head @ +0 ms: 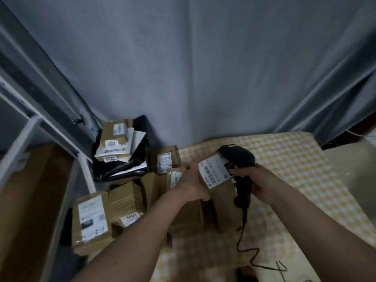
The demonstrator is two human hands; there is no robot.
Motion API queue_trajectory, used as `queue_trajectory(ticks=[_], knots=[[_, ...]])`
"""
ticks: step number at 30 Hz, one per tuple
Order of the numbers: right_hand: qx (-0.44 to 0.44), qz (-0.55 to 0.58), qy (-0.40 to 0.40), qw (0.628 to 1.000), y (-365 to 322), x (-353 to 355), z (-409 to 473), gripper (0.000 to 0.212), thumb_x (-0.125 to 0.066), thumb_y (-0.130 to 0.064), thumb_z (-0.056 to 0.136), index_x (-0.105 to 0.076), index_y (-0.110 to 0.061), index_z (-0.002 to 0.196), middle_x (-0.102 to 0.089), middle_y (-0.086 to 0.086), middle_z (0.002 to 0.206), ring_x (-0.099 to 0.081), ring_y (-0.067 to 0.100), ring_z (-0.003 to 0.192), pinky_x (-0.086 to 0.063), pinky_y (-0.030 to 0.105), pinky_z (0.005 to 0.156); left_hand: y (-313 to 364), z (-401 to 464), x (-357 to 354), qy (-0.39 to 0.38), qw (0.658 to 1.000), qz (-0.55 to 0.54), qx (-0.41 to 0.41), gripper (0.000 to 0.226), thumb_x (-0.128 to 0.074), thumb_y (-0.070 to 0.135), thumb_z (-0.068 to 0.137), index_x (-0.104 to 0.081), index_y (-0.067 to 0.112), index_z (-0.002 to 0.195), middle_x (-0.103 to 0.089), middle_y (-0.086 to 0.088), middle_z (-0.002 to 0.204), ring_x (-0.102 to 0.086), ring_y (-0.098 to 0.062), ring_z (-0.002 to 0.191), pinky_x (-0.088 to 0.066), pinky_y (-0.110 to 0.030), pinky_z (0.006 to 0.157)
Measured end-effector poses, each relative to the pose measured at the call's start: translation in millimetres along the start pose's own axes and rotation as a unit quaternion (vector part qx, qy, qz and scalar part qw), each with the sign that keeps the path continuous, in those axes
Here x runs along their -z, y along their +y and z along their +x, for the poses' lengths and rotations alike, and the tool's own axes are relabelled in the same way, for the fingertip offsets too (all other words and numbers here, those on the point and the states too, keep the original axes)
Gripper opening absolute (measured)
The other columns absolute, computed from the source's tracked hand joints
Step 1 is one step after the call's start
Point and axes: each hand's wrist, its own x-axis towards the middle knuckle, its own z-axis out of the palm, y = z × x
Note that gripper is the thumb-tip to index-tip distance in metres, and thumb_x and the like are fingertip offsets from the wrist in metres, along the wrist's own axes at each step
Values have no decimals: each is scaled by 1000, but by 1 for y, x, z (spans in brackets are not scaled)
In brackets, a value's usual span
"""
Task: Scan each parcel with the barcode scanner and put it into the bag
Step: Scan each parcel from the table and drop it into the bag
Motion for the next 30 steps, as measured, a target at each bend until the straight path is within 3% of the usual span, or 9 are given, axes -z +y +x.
queue_trajectory(ticks=[3, 6, 8, 11, 16, 20, 24, 27, 30], knots=[[25, 22, -9, 999, 4, -36, -15, 32, -64, 9, 79, -61, 1, 109, -68, 13, 83, -64, 23, 68, -50, 33, 59, -19, -9, 40, 17, 998, -26, -48, 119, -82, 7, 64, -8, 43, 149, -18, 3, 149, -32, -21, 138, -35, -29, 111], [33, 64, -21, 997, 10, -69, -26, 35, -64, 10, 78, -58, -2, 110, -69, 11, 80, -68, 20, 60, -52, 30, 50, -33, -16, 71, 24, 995, -74, -63, 126, -79, -3, 67, 5, 36, 152, -26, 4, 150, -36, -16, 136, -39, -24, 103], [36, 82, -28, 996, 13, -87, -31, 38, -65, 9, 78, -56, -2, 114, -69, 14, 84, -69, 23, 63, -54, 32, 50, -40, -21, 87, 51, 993, -90, -53, 120, -80, 1, 68, 0, 34, 152, -26, 3, 149, -37, -17, 135, -40, -27, 105], [50, 80, -51, 994, 14, -111, -35, 40, -66, 8, 77, -57, 1, 116, -68, 15, 86, -68, 25, 66, -55, 36, 57, -47, -35, 105, 77, 987, -126, -62, 104, -83, 28, 63, -23, 38, 148, -26, 1, 149, -42, -16, 128, -41, -31, 105], [68, 44, -76, 994, 7, -137, -43, 25, -69, 9, 73, -63, -1, 95, -66, 14, 80, -61, 26, 71, -50, 39, 71, -44, -56, 121, 165, 962, -213, -41, 104, -60, 79, 60, -18, 48, 149, -35, -1, 153, -41, -24, 135, -33, -45, 114], [75, -50, -97, 991, -2, -142, -57, 28, -71, 5, 72, -63, -2, 98, -63, 15, 85, -57, 26, 78, -47, 38, 77, -39, -61, 135, 240, 948, -199, -60, 65, -53, 59, 90, -31, 38, 148, -43, -1, 147, -46, -23, 130, -37, -40, 110], [117, -175, -96, 973, -21, -131, -66, 24, -67, 6, 75, -66, -1, 98, -68, 16, 79, -65, 27, 71, -50, 34, 67, -34, -60, 156, 260, 949, -160, -81, 86, -57, 76, 64, -44, 41, 141, -53, -6, 137, -56, -23, 120, -44, -43, 106], [168, -246, -91, 950, -34, -121, -74, 17, -67, 2, 75, -67, 1, 92, -66, 13, 72, -62, 21, 65, -48, 32, 65, -28, -58, 171, 256, 957, -113, -81, 72, -60, 82, 61, -46, 61, 128, -51, -4, 135, -53, -25, 120, -44, -46, 105], [208, -280, -102, 932, -45, -118, -83, 11, -68, 0, 79, -68, -1, 90, -64, 2, 62, -58, 7, 54, -47, 18, 56, -21, -62, 182, 256, 960, -89, -72, 65, -64, 75, 63, -44, 66, 125, -38, 1, 141, -39, -25, 131, -32, -44, 114]])
